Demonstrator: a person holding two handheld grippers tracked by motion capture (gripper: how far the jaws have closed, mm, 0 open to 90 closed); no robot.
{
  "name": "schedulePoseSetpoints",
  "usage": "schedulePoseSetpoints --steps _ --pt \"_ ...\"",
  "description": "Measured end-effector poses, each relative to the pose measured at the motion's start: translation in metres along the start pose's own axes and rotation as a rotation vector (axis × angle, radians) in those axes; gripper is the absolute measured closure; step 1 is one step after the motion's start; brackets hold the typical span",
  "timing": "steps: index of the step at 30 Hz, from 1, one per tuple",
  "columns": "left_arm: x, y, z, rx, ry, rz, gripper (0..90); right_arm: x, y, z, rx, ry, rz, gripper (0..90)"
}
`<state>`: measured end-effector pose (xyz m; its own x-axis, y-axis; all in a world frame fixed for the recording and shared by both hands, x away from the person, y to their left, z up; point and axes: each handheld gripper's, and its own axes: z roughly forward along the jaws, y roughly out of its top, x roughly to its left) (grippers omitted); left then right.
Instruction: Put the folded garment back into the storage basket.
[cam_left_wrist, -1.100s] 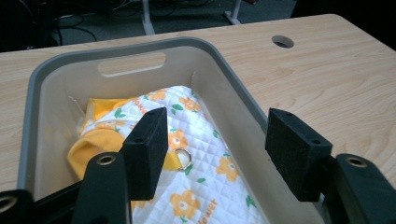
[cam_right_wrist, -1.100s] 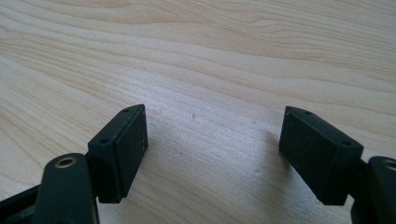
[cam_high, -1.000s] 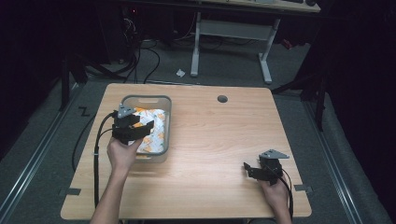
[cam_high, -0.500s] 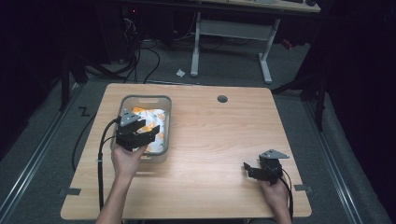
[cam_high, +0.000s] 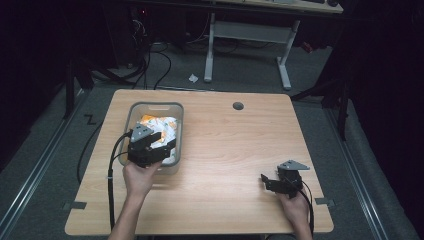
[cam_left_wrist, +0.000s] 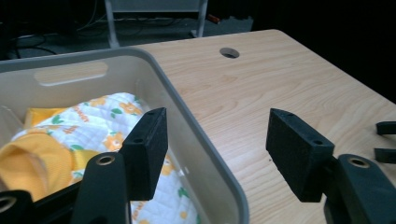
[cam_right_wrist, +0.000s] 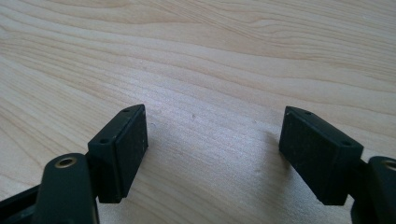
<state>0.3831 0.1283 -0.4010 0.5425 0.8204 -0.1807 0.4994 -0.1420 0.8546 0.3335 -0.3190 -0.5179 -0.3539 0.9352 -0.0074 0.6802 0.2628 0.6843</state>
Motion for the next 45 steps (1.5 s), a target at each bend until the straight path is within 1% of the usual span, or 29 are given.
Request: schedulePoseSetpoints --steps 6,12,23,28,30,32,36,42,45 --pt "-0.009 -0.002 -0.002 -0.01 -0.024 0.006 38.8 0.0 0.0 0.0 0.001 0.0 0.0 23.8" --pt "-0.019 -0.007 -0.003 -0.008 -0.047 0.018 38.7 0.0 0.0 0.0 0.001 0.0 0.0 23.8" --pt "-0.028 -0.016 -0.007 -0.018 -0.071 0.013 38.7 0.0 0.0 0.0 0.001 0.0 0.0 23.8" --pt "-0.034 -0.02 -0.005 -0.011 -0.084 0.016 38.8 0.0 0.0 0.0 0.001 0.0 -0.001 23.8" --pt "-0.036 -0.022 -0.003 -0.005 -0.096 0.015 38.7 0.0 0.0 0.0 0.001 0.0 0.0 23.8" --pt "-0.039 -0.024 -0.003 -0.003 -0.097 0.02 38.7 0.0 0.0 0.0 0.003 0.001 0.0 23.8" --pt "-0.042 -0.027 -0.003 -0.001 -0.118 0.011 38.7 0.0 0.0 0.0 0.002 0.001 0.0 23.8" --pt "-0.049 -0.03 0.001 0.007 -0.143 0.013 38.7 0.0 0.0 0.0 0.002 0.001 -0.001 23.8" --pt "-0.052 -0.031 0.002 0.008 -0.149 0.022 38.7 0.0 0.0 0.0 0.002 0.001 -0.001 23.8"
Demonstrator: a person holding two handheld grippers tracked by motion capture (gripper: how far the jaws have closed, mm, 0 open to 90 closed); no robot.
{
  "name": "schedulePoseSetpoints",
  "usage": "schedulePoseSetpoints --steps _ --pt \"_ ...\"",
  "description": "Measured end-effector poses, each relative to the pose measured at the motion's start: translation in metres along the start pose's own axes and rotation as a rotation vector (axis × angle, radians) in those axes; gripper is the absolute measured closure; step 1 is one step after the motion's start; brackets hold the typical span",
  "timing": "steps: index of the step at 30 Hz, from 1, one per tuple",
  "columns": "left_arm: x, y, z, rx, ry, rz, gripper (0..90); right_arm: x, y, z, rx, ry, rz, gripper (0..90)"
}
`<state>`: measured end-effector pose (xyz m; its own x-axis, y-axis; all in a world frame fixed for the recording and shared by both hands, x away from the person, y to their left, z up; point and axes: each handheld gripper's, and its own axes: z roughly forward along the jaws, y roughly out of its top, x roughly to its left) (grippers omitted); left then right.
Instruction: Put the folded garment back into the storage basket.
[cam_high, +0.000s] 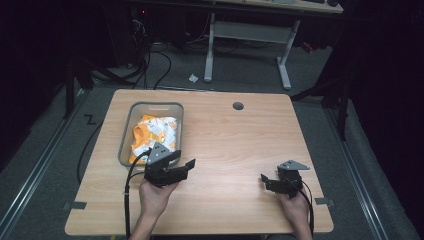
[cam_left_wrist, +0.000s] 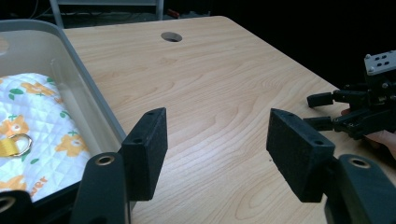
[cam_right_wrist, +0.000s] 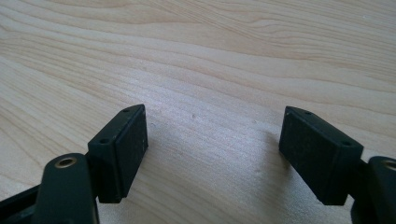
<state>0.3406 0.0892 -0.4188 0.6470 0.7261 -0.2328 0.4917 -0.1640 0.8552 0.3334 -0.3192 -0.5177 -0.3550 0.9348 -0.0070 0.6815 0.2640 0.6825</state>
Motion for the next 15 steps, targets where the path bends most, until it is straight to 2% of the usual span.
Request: schedulePoseSetpoints --steps 15 --pt "-0.011 -0.009 0.013 0.039 -0.035 0.009 38.7 0.0 0.0 0.0 -0.002 -0.001 0.0 23.8"
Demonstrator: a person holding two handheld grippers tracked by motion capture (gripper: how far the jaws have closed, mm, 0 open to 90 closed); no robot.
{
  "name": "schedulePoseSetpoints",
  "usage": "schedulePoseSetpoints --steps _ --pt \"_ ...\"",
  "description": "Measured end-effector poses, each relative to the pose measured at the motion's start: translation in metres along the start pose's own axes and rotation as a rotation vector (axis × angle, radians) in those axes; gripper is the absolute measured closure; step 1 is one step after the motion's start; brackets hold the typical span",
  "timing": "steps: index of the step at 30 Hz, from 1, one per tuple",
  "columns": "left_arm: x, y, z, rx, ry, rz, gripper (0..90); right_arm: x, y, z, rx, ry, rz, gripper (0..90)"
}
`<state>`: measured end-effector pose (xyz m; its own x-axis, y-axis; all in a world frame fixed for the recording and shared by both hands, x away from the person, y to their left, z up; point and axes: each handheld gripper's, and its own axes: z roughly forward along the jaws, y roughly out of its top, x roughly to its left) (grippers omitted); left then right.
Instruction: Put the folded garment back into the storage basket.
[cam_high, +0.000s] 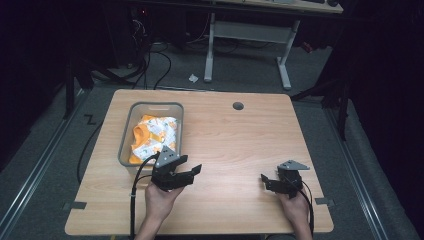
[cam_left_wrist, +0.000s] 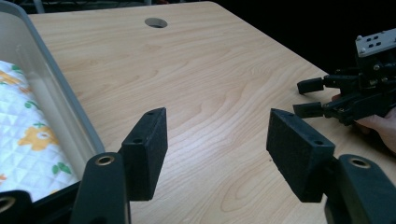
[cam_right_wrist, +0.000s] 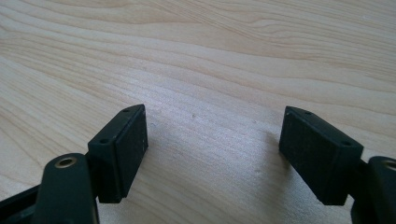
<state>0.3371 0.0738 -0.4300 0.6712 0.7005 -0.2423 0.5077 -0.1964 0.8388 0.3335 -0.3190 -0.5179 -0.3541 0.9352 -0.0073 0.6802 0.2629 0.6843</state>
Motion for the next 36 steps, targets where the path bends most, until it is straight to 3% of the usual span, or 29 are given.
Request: schedulePoseSetpoints --steps 15,25,36 --pt "-0.01 -0.01 0.022 0.054 -0.032 0.005 38.7 0.0 0.0 0.0 0.0 -0.001 0.0 23.7" --pt "-0.02 -0.019 0.038 0.104 -0.004 0.059 38.4 0.0 0.0 0.0 0.001 -0.001 -0.001 23.8" --pt "-0.019 -0.029 0.053 0.146 -0.005 0.054 38.5 0.0 0.0 0.0 0.001 -0.001 0.0 23.8"
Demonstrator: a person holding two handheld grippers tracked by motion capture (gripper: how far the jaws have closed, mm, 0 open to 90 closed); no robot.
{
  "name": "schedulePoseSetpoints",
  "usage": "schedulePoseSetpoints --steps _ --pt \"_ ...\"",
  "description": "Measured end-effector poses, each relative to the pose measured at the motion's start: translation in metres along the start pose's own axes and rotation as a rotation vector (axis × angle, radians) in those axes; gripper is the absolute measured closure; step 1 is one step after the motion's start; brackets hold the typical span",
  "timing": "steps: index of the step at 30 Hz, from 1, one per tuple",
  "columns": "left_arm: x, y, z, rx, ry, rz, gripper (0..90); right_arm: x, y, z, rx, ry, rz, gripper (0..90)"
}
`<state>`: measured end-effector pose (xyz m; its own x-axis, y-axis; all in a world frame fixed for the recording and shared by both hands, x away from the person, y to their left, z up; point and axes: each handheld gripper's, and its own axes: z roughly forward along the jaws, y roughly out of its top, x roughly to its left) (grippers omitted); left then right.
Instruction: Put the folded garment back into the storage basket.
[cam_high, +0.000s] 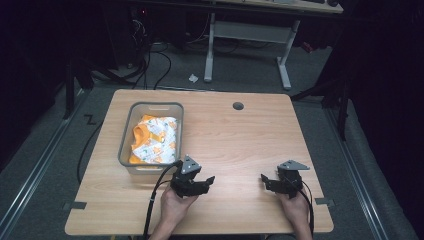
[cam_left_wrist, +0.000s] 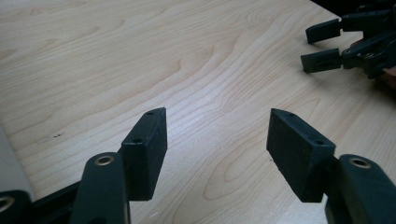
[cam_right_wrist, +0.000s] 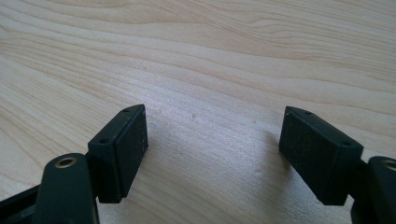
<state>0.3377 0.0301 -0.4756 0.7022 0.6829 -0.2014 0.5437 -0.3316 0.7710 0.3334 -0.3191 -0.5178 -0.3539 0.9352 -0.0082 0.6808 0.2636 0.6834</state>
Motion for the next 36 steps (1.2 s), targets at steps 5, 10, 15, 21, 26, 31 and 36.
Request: schedulePoseSetpoints --steps 5,10,15,21,26,31,36 --pt "0.001 -0.004 0.008 0.025 0.014 0.002 38.5 0.0 0.0 0.0 -0.001 0.0 0.0 23.8" --pt "0.0 -0.008 0.013 0.045 0.024 0.008 38.4 0.0 0.0 0.0 -0.001 0.0 0.0 23.8" --pt "0.001 -0.013 0.019 0.062 0.052 0.011 38.4 0.0 0.0 0.0 0.0 0.0 0.0 23.8" --pt "-0.001 -0.018 0.025 0.082 0.105 0.053 38.4 0.0 0.0 0.0 0.0 0.0 0.0 23.8" --pt "-0.001 -0.023 0.031 0.101 0.144 0.071 38.2 0.0 0.0 0.0 -0.001 0.0 0.0 23.8" --pt "-0.001 -0.031 0.035 0.097 0.155 0.076 37.0 0.0 0.0 0.0 0.0 0.0 0.0 23.8" --pt "0.0 -0.034 0.035 0.077 0.16 0.071 36.4 0.0 0.0 0.0 -0.001 0.001 0.0 23.8"
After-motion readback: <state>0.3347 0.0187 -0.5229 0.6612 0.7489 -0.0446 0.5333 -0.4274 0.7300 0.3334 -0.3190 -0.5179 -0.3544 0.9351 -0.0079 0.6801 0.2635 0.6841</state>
